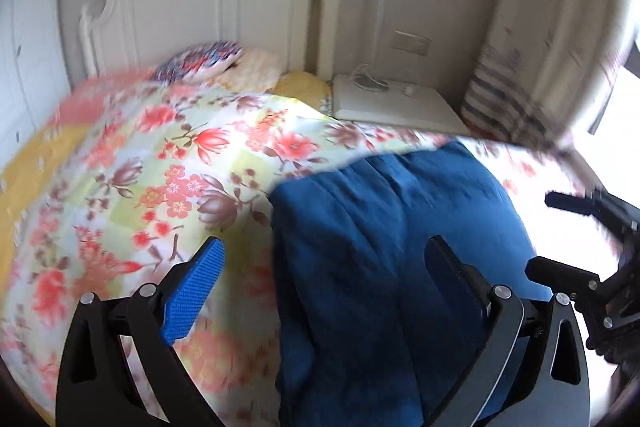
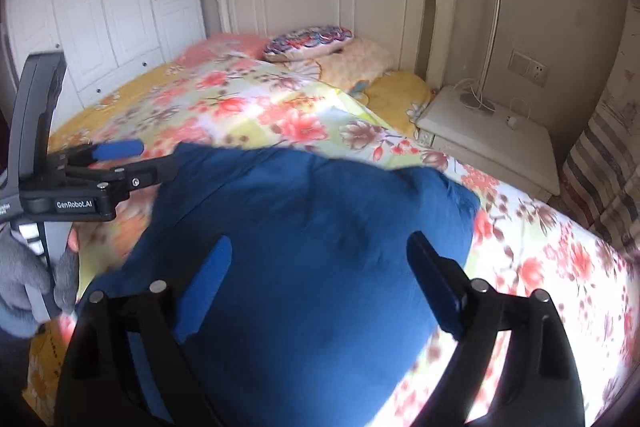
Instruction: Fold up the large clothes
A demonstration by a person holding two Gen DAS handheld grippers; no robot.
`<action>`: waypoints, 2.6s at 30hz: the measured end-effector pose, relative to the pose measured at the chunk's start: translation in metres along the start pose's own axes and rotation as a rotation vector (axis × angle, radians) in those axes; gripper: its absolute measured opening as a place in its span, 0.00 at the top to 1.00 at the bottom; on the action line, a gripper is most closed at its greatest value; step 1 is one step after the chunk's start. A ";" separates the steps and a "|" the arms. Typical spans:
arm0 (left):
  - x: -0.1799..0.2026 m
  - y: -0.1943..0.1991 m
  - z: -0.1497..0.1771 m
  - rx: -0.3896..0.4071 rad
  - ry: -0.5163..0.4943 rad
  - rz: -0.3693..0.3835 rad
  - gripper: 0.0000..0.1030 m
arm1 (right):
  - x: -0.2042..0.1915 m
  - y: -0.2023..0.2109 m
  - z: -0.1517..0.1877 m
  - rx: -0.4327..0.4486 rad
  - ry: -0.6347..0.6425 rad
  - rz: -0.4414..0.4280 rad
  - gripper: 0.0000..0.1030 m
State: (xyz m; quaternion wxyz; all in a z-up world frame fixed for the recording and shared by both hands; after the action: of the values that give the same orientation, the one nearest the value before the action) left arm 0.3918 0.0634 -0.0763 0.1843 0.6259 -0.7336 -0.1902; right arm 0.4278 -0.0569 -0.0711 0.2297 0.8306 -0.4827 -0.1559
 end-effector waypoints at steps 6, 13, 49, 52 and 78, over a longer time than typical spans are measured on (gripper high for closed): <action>0.020 -0.002 0.072 -0.080 -0.046 -0.024 0.04 | -0.028 0.013 0.076 -0.036 0.052 -0.027 0.02; 0.002 0.005 0.088 -0.075 0.085 0.001 0.04 | -0.025 0.039 0.070 0.016 0.024 0.019 0.03; -0.005 0.116 0.077 0.169 0.110 -0.041 0.04 | 0.008 0.150 0.031 0.408 -0.214 0.250 0.02; 0.000 0.166 0.074 0.237 0.094 -0.104 0.04 | 0.005 0.215 0.093 0.462 -0.349 0.506 0.02; 0.027 0.285 0.105 0.327 -0.103 -0.194 0.04 | -0.135 0.279 0.137 0.420 -0.205 0.484 0.02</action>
State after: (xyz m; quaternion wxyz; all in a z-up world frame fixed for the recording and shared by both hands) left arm 0.0926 0.0829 -0.0208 0.0231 0.7048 -0.6993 -0.1171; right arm 0.0922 -0.0900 -0.0332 0.0340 0.7012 -0.7080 -0.0767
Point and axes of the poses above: each gripper's, at about its wrist camera, not at the fingertips, and y roughly against the way its jaws point, x to its right, z to its underside, the point moved 9 cm from there along -y, roughly the way its jaws point, and after that the axes turned 10 degrees about x, right-handed, at the moved point
